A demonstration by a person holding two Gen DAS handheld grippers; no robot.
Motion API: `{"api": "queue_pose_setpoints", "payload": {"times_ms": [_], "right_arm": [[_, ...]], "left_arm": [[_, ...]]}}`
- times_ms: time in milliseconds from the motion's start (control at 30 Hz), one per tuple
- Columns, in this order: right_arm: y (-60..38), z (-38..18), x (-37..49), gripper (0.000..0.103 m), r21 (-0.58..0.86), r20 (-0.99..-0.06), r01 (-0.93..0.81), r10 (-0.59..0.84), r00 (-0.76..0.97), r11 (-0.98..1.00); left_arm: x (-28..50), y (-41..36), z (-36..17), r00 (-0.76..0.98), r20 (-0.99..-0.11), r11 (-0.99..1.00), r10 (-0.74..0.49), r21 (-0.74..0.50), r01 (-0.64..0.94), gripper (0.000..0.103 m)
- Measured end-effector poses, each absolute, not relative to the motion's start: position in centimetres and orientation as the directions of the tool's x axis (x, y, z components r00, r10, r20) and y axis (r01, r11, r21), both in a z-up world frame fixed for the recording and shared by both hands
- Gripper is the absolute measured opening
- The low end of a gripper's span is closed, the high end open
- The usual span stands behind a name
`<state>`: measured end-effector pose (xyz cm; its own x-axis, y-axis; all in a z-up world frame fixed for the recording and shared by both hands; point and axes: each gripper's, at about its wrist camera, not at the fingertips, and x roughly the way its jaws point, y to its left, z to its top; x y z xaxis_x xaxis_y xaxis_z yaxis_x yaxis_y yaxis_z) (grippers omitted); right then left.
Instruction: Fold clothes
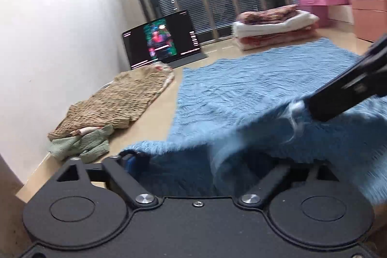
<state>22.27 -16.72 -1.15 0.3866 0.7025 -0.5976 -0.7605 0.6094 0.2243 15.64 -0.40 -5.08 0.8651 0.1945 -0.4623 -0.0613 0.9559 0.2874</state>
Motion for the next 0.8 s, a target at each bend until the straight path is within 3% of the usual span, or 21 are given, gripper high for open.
{"api": "queue_pose_setpoints", "payload": {"times_ms": [133,300,433,533,633,700,733,767,800], "right_arm": [[-16.2,-2.3,22.0,0.006,0.212,-0.631,-0.768,0.685,0.364,0.604],[-15.4,-3.8,21.8,0.01,0.196,-0.68,-0.778,0.654,0.331,0.597],[-15.8,-3.9,21.0,0.024,0.191,-0.695,-0.778,0.642,0.324,0.599],[-17.2,-3.1,19.9,0.038,0.194,-0.678,-0.764,0.647,0.35,0.616],[-18.9,-2.5,19.2,0.039,0.193,-0.66,-0.73,0.638,0.398,0.655],[-20.3,-2.2,18.8,0.039,0.205,-0.638,-0.689,0.629,0.445,0.695],[-21.1,-2.0,18.5,0.038,0.212,-0.626,-0.666,0.623,0.469,0.715],[-21.9,-1.9,18.2,0.038,0.217,-0.616,-0.642,0.613,0.495,0.736],[-22.5,-1.8,17.8,0.038,0.215,-0.609,-0.617,0.598,0.521,0.757]], "left_arm": [[13.8,0.4,-4.6,0.852,-0.51,0.966,0.121,0.257,0.016,0.097],[12.6,1.5,-4.7,0.837,-0.541,0.971,0.082,0.233,0.056,0.097],[11.2,3.6,-4.2,0.823,-0.568,0.988,0.003,0.128,0.084,0.097],[9.9,5.4,-3.3,0.843,-0.533,0.994,-0.064,0.04,0.101,0.097],[9.0,6.4,-2.2,0.882,-0.461,0.995,-0.097,-0.016,0.101,0.096],[9.3,6.4,-1.8,0.895,-0.437,0.995,-0.094,-0.016,0.097,0.086],[9.8,6.2,-1.8,0.893,-0.441,0.995,-0.094,-0.008,0.101,0.071],[10.2,6.1,-1.8,0.891,-0.444,0.994,-0.094,0.001,0.105,0.048],[11.0,6.0,-2.0,0.88,-0.463,0.993,-0.102,0.007,0.119,0.037]]}}
